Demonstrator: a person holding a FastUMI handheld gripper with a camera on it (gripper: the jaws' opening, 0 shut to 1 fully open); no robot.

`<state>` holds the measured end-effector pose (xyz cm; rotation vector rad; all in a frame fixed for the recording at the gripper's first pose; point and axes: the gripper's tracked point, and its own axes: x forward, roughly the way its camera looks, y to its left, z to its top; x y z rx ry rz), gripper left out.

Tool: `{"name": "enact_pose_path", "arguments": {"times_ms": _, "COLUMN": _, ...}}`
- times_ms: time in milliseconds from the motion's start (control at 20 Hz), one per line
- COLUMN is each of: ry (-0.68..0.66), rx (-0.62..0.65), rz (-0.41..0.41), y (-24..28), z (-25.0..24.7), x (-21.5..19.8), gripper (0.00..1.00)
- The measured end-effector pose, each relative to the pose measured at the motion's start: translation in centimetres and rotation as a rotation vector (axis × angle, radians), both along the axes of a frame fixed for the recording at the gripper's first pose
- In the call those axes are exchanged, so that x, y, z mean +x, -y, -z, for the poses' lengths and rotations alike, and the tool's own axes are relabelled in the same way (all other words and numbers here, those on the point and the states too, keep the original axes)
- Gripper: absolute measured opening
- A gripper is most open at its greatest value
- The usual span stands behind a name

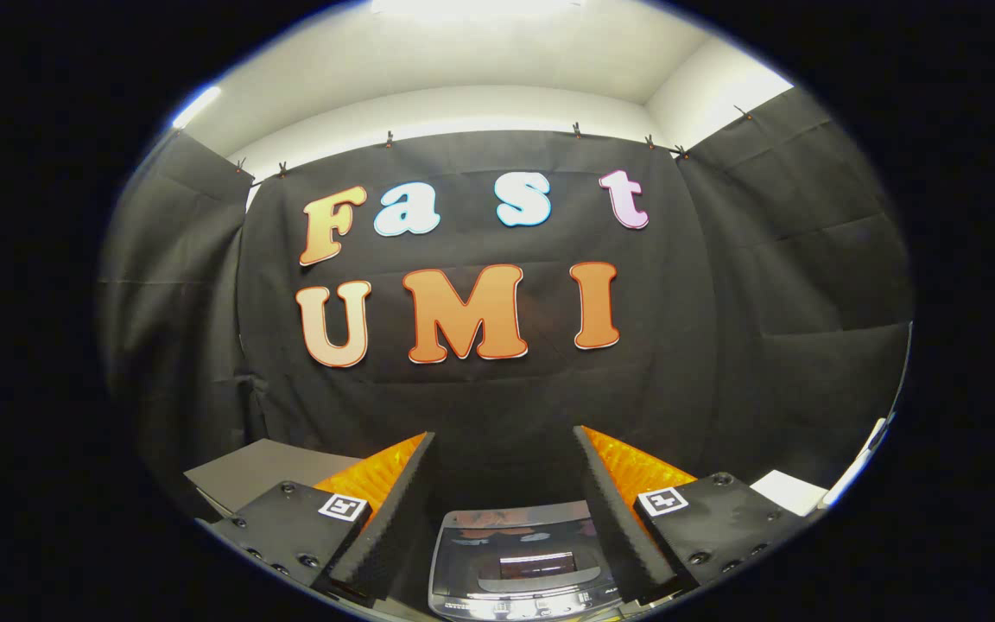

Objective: Put the clothes into the washing machine and then close the washing machine lid.

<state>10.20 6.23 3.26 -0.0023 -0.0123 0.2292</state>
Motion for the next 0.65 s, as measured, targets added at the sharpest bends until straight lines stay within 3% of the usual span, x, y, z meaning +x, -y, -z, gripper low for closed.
{"name": "enact_pose_path", "arguments": {"times_ms": 450, "ry": 0.018, "rx": -0.038, "rz": 0.021, "y": 2.8, "z": -0.7, "x": -7.7, "gripper": 0.99}}
{"name": "enact_pose_path", "arguments": {"times_ms": 650, "ry": 0.03, "rx": -0.028, "rz": 0.042, "y": 3.5, "z": -0.8, "x": -9.0, "gripper": 0.99}}
